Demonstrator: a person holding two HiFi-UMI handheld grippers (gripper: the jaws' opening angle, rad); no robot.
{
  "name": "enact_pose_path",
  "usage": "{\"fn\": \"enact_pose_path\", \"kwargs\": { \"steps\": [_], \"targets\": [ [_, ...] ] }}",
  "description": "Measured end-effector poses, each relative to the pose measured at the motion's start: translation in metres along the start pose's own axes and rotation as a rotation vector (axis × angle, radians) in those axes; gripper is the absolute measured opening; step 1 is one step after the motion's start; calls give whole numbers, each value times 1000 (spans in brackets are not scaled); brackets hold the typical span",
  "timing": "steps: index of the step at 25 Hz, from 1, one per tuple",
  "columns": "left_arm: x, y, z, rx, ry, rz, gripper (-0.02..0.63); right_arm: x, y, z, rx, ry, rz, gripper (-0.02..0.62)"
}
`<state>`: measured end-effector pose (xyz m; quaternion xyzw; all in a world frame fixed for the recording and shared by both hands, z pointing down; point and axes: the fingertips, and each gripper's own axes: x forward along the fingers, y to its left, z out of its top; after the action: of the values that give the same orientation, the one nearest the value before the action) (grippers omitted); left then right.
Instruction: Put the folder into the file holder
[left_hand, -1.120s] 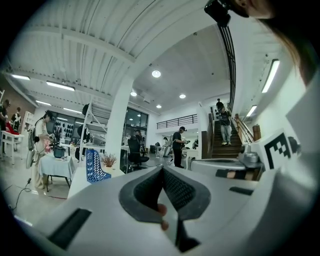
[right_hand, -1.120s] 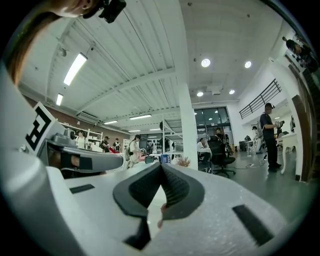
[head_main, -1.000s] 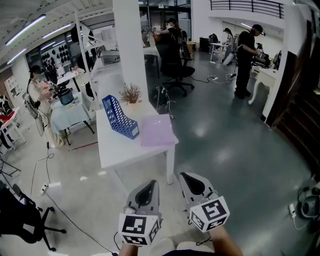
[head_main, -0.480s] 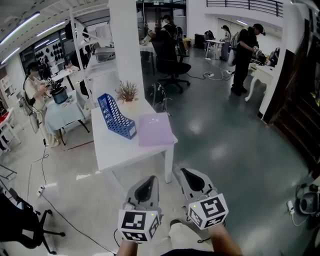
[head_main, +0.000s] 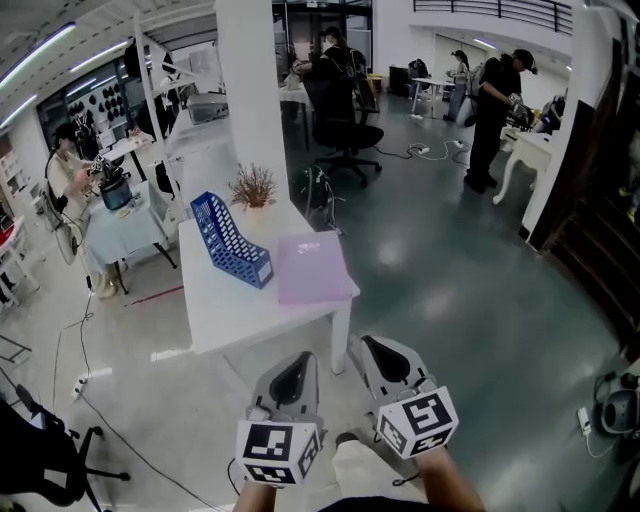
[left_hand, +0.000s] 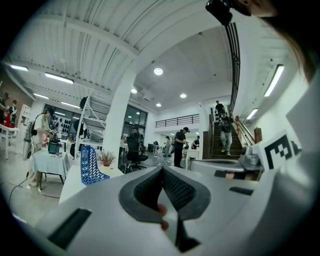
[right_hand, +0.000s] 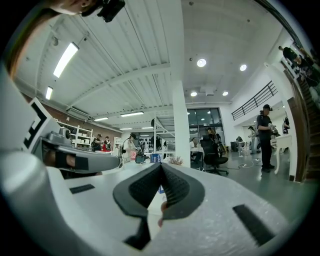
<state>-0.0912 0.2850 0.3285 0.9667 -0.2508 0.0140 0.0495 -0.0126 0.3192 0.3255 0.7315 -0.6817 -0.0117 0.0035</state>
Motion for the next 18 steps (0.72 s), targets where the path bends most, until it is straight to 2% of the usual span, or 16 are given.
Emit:
{"fn": "enact_pose_path", "kwargs": {
  "steps": [18],
  "targets": [
    [104,40,-9,1,33,-5,5,95,-65,-20,23,33,1,0]
  ]
}}
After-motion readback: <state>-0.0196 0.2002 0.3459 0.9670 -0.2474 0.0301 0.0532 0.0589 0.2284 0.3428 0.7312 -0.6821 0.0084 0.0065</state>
